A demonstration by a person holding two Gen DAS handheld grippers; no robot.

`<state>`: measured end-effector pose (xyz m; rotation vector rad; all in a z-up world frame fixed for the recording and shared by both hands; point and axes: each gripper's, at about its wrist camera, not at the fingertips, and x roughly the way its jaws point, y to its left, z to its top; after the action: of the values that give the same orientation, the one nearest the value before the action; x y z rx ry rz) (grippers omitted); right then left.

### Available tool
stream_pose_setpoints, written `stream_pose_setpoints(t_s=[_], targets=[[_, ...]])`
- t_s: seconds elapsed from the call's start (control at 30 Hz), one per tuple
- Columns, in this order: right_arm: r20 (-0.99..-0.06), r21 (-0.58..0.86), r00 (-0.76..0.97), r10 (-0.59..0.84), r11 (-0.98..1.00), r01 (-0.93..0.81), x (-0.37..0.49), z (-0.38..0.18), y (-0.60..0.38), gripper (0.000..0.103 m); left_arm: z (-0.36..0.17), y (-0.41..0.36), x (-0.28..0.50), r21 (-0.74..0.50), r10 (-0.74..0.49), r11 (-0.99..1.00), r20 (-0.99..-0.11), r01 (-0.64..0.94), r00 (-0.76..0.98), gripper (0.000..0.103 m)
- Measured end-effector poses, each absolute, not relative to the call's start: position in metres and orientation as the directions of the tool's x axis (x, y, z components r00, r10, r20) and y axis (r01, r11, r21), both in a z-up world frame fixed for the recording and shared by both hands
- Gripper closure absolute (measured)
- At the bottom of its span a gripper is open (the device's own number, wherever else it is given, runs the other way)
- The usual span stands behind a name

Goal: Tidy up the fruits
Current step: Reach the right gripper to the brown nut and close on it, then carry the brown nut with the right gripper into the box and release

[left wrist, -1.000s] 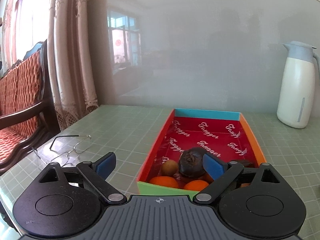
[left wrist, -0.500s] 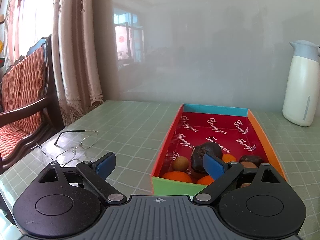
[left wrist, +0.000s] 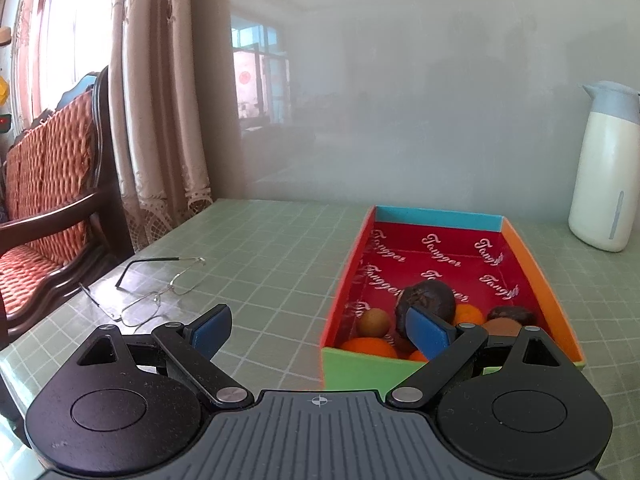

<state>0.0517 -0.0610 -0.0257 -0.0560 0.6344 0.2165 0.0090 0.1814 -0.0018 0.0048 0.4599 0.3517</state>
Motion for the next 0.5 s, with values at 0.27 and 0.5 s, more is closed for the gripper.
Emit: stream_pose_setpoints(t_s=[0.27, 0.5], targets=[[-0.567, 0.03, 0.792, 0.225, 0.967, -0.253, 0.057, -0.019, -0.034, 0.073, -0.006, 0.206, 0.0, 0.079, 0.365, 0.925, -0.444, -0.371, 0.818, 0.01], [-0.537, 0.058, 0.804, 0.255, 0.962, -0.267, 0.063, -0.011, -0.016, 0.073, -0.006, 0.217, -0.008, 0.071, 0.379, 0.919, -0.432, -0.388, 0.818, 0.01]])
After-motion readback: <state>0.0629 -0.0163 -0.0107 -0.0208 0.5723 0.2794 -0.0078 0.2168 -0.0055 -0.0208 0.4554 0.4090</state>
